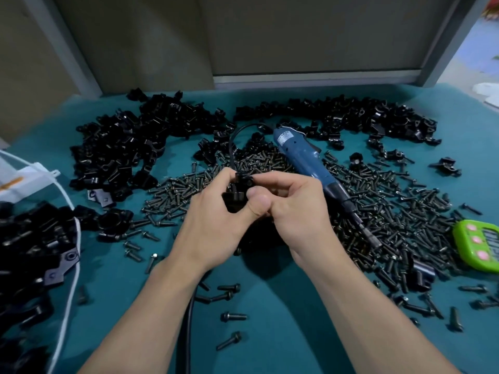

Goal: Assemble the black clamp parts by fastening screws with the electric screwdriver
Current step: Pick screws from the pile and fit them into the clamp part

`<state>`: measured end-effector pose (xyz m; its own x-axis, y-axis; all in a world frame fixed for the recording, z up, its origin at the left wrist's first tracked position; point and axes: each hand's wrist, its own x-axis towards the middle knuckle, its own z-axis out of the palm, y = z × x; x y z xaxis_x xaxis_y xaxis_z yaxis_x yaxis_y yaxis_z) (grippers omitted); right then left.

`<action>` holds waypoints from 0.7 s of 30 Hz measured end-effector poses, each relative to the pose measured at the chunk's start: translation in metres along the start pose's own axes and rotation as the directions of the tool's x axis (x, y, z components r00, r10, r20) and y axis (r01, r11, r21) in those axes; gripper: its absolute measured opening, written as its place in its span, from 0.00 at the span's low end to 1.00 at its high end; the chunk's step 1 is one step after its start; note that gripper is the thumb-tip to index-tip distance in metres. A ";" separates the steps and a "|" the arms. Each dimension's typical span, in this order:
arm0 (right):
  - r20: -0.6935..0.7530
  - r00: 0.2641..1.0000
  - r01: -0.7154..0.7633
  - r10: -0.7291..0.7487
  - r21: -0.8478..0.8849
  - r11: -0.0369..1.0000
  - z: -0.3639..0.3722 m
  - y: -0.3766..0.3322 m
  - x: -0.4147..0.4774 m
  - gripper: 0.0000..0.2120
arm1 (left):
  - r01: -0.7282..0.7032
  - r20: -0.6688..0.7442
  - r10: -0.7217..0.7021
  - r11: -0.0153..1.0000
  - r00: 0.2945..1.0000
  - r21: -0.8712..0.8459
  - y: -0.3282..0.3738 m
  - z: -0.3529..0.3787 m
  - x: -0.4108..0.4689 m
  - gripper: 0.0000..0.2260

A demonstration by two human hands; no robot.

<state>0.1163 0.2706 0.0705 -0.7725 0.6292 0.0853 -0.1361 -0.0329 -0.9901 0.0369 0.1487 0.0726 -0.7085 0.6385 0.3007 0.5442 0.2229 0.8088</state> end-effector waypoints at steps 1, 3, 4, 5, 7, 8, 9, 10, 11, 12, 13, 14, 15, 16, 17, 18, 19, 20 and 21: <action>-0.061 0.998 0.008 -0.010 -0.043 0.999 0.000 0.002 0.000 0.14 | 0.032 0.011 -0.032 0.999 0.999 -0.005 -0.003 0.000 0.001 0.18; -0.177 0.983 0.041 -0.051 -0.061 0.997 -0.003 0.004 0.002 0.14 | 0.086 0.034 -0.086 0.996 0.996 0.008 -0.007 -0.002 0.002 0.15; -0.212 0.974 0.068 -0.081 -0.068 0.995 -0.006 0.003 0.003 0.14 | 0.093 0.053 -0.094 0.995 0.994 0.028 -0.007 -0.002 0.002 0.16; -0.217 0.969 0.099 -0.117 -0.090 0.991 -0.009 0.001 0.003 0.14 | 0.087 0.076 -0.090 0.995 0.993 0.045 -0.008 -0.001 0.002 0.18; -0.140 0.974 0.158 -0.180 -0.153 0.975 -0.009 -0.001 0.001 0.13 | 0.069 0.108 -0.075 0.996 0.991 0.055 -0.008 -0.001 0.001 0.20; -0.080 0.978 0.178 -0.195 -0.180 0.967 -0.008 -0.002 -0.002 0.13 | 0.067 0.115 -0.073 0.996 0.991 0.051 -0.009 -0.001 0.001 0.21; -0.018 0.979 0.194 -0.202 -0.204 0.959 -0.006 -0.003 -0.004 0.12 | 0.071 0.118 -0.076 0.997 0.990 0.044 -0.008 -0.001 0.001 0.22; 0.043 0.979 0.206 -0.202 -0.221 0.953 -0.004 -0.003 -0.007 0.12 | 0.078 0.124 -0.081 0.996 0.989 0.034 -0.007 -0.002 0.001 0.23; 0.099 0.976 0.213 -0.195 -0.223 0.951 -0.004 -0.003 -0.008 0.13 | 0.079 0.135 -0.082 0.997 0.987 0.023 -0.007 -0.002 0.000 0.24; 0.149 0.972 0.211 -0.182 -0.215 0.954 -0.004 -0.005 -0.008 0.14 | 0.075 0.150 -0.076 0.997 0.986 0.012 -0.006 -0.003 0.000 0.26; 0.191 0.967 0.206 -0.167 -0.207 0.956 -0.006 -0.006 -0.008 0.15 | 0.070 0.165 -0.069 0.998 0.984 0.003 -0.006 -0.003 -0.001 0.27; 0.230 0.961 0.202 -0.153 -0.204 0.958 -0.009 -0.008 -0.007 0.16 | 0.065 0.178 -0.064 0.998 0.982 -0.001 -0.005 -0.004 -0.001 0.29; 0.272 0.952 0.198 -0.138 -0.204 0.959 -0.012 -0.010 -0.007 0.16 | 0.064 0.188 -0.062 0.998 0.980 -0.004 -0.005 -0.005 -0.001 0.30; 0.320 0.940 0.194 -0.121 -0.207 0.959 -0.014 -0.012 -0.007 0.17 | 0.070 0.195 -0.067 0.997 0.979 -0.011 -0.005 -0.006 -0.001 0.32; 0.364 0.926 0.193 -0.104 -0.215 0.957 -0.015 -0.014 -0.007 0.17 | 0.087 0.200 -0.081 0.996 0.977 -0.022 -0.006 -0.006 0.000 0.33; 0.391 0.916 0.194 -0.092 -0.228 0.954 -0.018 -0.016 -0.007 0.17 | 0.110 0.204 -0.101 0.993 0.974 -0.032 -0.006 -0.007 0.001 0.33; 0.398 0.913 0.194 -0.086 -0.240 0.951 -0.019 -0.016 -0.008 0.18 | 0.128 0.207 -0.119 0.991 0.971 -0.034 -0.007 -0.007 0.001 0.34; 0.389 0.917 0.195 -0.086 -0.249 0.949 -0.021 -0.017 -0.007 0.18 | 0.138 0.208 -0.130 0.990 0.970 -0.028 -0.007 -0.007 0.001 0.34; 0.376 0.922 0.198 -0.093 -0.252 0.947 -0.023 -0.017 -0.006 0.18 | 0.140 0.205 -0.134 0.990 0.970 -0.017 -0.007 -0.007 0.001 0.34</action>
<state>0.1378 0.2849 0.0845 -0.9328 0.2912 0.2123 -0.1256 0.2892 -0.9490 0.0296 0.1425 0.0710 -0.6673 0.7405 0.0797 0.4318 0.2975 0.8515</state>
